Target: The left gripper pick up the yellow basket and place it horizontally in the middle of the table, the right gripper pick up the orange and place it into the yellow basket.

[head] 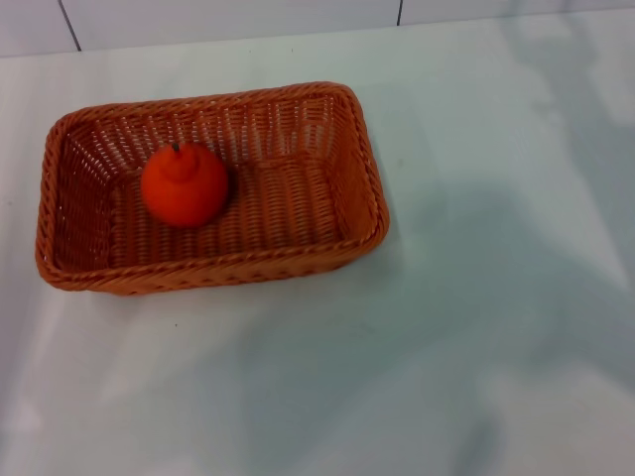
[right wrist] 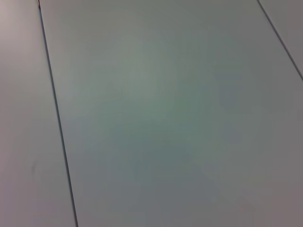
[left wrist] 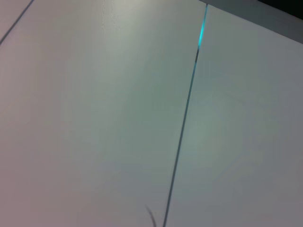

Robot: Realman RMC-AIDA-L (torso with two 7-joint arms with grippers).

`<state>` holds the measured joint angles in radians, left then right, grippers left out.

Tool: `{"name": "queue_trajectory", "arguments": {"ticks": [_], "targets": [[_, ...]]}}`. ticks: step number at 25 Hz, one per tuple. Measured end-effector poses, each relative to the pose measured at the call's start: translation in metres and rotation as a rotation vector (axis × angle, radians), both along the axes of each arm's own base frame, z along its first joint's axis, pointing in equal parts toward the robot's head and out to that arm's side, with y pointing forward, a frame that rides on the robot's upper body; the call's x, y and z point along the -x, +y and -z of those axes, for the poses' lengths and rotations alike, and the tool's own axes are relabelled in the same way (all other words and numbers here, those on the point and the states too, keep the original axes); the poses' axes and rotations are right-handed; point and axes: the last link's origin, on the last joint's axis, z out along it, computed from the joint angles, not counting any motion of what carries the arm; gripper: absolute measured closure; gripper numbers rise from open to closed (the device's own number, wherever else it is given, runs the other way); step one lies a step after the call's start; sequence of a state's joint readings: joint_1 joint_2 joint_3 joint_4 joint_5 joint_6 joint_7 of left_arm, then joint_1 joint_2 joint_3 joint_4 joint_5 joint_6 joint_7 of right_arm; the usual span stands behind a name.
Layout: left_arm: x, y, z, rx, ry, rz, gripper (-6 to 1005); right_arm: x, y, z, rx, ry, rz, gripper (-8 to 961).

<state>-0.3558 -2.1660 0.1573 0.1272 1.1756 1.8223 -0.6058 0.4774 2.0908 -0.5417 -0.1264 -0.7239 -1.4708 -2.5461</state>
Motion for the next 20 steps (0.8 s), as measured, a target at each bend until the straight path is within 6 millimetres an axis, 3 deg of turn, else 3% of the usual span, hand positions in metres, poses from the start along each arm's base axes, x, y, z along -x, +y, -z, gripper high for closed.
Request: {"name": "queue_trajectory", "arguments": {"ticks": [11,20], "targets": [[0.004,-0.007,-0.003,-0.020,-0.013,-0.013,230,-0.009,-0.019,0.000,-0.031,0.024,0.007,173],[0.008,-0.017,-0.004,-0.046,-0.030,-0.019,231,-0.008,-0.023,0.003,-0.031,0.037,-0.001,173]]}}
